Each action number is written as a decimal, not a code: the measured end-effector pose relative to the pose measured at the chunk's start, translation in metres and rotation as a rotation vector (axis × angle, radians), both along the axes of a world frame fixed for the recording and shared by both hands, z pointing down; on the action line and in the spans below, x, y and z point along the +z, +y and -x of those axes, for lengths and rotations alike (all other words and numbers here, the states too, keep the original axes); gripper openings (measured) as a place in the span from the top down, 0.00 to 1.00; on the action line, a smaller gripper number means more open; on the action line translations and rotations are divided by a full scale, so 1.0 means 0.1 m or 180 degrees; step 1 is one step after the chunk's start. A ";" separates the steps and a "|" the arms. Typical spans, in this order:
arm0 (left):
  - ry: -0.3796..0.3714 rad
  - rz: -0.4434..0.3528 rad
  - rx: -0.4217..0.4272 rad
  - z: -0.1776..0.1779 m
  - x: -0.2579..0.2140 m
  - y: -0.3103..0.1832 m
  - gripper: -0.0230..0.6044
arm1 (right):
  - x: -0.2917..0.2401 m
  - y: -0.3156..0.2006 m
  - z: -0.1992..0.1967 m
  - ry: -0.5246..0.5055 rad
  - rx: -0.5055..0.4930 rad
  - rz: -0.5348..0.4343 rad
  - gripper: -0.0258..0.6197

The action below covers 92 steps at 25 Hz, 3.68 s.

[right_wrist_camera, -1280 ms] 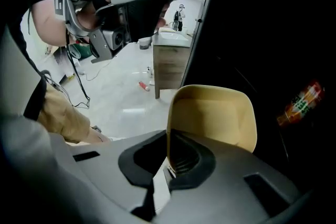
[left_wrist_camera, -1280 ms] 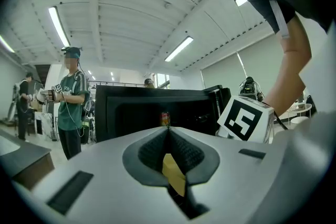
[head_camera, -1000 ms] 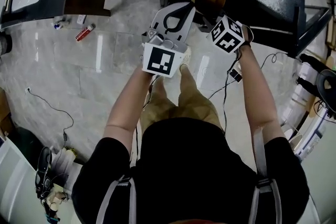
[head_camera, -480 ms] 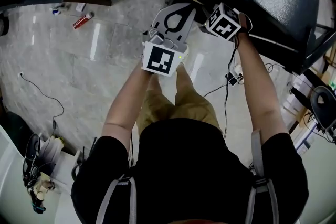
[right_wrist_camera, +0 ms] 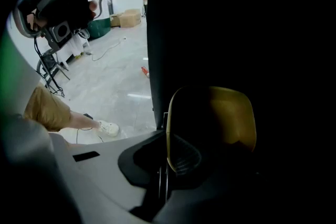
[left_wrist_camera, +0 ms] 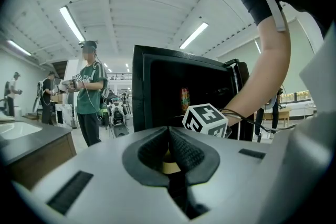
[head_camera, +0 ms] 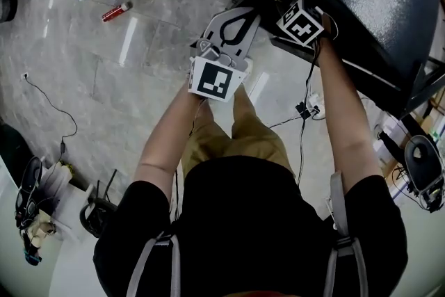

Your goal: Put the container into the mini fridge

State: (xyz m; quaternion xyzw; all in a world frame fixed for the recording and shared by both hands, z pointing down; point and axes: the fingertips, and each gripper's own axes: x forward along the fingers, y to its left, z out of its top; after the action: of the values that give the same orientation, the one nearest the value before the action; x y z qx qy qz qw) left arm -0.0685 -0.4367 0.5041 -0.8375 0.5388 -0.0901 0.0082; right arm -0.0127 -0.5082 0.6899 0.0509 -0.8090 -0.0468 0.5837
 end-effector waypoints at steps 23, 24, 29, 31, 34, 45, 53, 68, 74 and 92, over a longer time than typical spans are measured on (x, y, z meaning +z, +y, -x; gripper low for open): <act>0.0047 0.0158 -0.0143 0.02 0.19 0.03 0.93 | 0.16 -0.14 0.07 -0.0103 -0.0173 -0.0099 0.90; 0.0062 0.0176 -0.0155 0.02 0.21 0.03 0.93 | 0.17 -0.14 0.06 -0.0092 -0.0183 -0.0088 0.90; 0.0085 0.0195 -0.0176 0.02 0.22 0.01 0.93 | 0.17 -0.11 0.06 -0.0073 -0.0233 -0.0089 0.90; 0.0078 0.0206 -0.0170 0.01 0.23 -0.01 0.93 | 0.18 -0.11 0.05 -0.0048 -0.0287 -0.0110 0.90; 0.0096 0.0223 -0.0193 0.02 0.25 -0.03 0.93 | 0.19 -0.10 0.04 -0.0026 -0.0326 -0.0155 0.90; 0.0168 0.0316 -0.0274 -0.04 0.30 0.05 0.93 | 0.25 -0.10 -0.03 0.0016 -0.0353 -0.0326 0.90; 0.0083 0.0265 -0.0302 -0.11 0.20 0.14 0.92 | 0.16 -0.11 -0.09 -0.0060 -0.0277 -0.0481 0.78; 0.0118 0.0191 0.0174 -0.05 -0.25 0.43 0.93 | -0.75 0.47 -0.03 -0.0502 0.0322 -0.0871 0.78; 0.0149 0.0134 0.0293 0.11 -0.76 0.75 0.93 | -1.53 0.96 0.05 -0.1255 0.1131 -0.0982 0.78; 0.0326 -0.0190 0.1004 -0.21 -2.11 1.89 0.93 | -3.47 2.54 0.12 -0.2567 0.1590 -0.1324 0.78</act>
State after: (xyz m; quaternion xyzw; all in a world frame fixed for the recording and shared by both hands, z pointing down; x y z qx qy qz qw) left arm -0.0478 -0.2477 0.2931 -0.9146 0.4028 -0.0288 0.0196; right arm -0.0247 -0.2542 0.3424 0.3714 -0.9065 -0.0425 0.1964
